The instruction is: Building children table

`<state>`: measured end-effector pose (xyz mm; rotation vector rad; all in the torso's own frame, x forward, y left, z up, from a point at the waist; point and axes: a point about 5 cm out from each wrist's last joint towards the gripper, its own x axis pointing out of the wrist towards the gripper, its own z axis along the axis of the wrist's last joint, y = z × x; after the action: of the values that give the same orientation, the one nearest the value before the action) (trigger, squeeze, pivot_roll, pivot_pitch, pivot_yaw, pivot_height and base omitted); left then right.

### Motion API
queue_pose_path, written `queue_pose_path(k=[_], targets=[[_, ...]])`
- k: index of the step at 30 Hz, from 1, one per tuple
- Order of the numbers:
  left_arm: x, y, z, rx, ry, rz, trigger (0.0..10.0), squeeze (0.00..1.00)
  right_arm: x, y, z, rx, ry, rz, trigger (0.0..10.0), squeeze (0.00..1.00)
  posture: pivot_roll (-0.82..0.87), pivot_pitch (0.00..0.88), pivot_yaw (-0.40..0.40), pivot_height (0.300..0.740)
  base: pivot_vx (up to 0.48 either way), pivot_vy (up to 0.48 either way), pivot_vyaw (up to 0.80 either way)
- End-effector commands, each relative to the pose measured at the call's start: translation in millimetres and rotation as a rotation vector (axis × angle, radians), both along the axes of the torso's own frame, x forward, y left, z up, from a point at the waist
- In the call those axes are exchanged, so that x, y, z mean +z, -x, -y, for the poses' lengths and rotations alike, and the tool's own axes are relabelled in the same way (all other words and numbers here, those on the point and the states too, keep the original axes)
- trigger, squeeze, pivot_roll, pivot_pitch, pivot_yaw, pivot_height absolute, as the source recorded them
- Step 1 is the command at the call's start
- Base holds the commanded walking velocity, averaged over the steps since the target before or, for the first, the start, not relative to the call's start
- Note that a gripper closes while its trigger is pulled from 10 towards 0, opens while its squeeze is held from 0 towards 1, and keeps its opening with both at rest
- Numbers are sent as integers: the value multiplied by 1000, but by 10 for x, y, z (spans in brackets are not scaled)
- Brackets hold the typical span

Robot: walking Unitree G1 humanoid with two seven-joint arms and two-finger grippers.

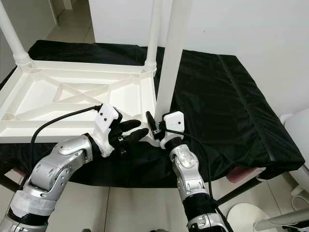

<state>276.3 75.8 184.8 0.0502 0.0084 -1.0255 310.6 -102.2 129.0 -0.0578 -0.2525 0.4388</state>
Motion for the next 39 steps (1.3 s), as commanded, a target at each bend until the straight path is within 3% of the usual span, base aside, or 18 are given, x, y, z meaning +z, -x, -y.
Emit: queue_pose_path(k=[1,7,14,24,27,39], targets=[[32,7,-1,5,3,9,10000,0,-392,116,-20,29,70,-161,10000,0,51,76,-42,740,0,0,0],[38,12,-13,4,-1,9,10000,0,-411,141,-9,58,148,-114,10000,0,54,76,-37,740,0,0,0],[38,12,-15,3,-3,9,10000,0,-433,130,18,59,162,-119,10000,0,53,78,-33,740,0,0,0],[52,12,-20,2,-5,11,10000,0,-470,71,67,24,58,-206,10000,0,54,85,-29,740,0,0,0],[63,9,-22,3,-5,14,10000,0,-453,-2,79,-5,-18,-266,10000,0,54,89,-26,740,0,0,0],[76,1,-30,10,-4,16,10000,0,-469,-33,56,-6,-19,-296,10000,0,56,97,-29,740,0,0,0]])
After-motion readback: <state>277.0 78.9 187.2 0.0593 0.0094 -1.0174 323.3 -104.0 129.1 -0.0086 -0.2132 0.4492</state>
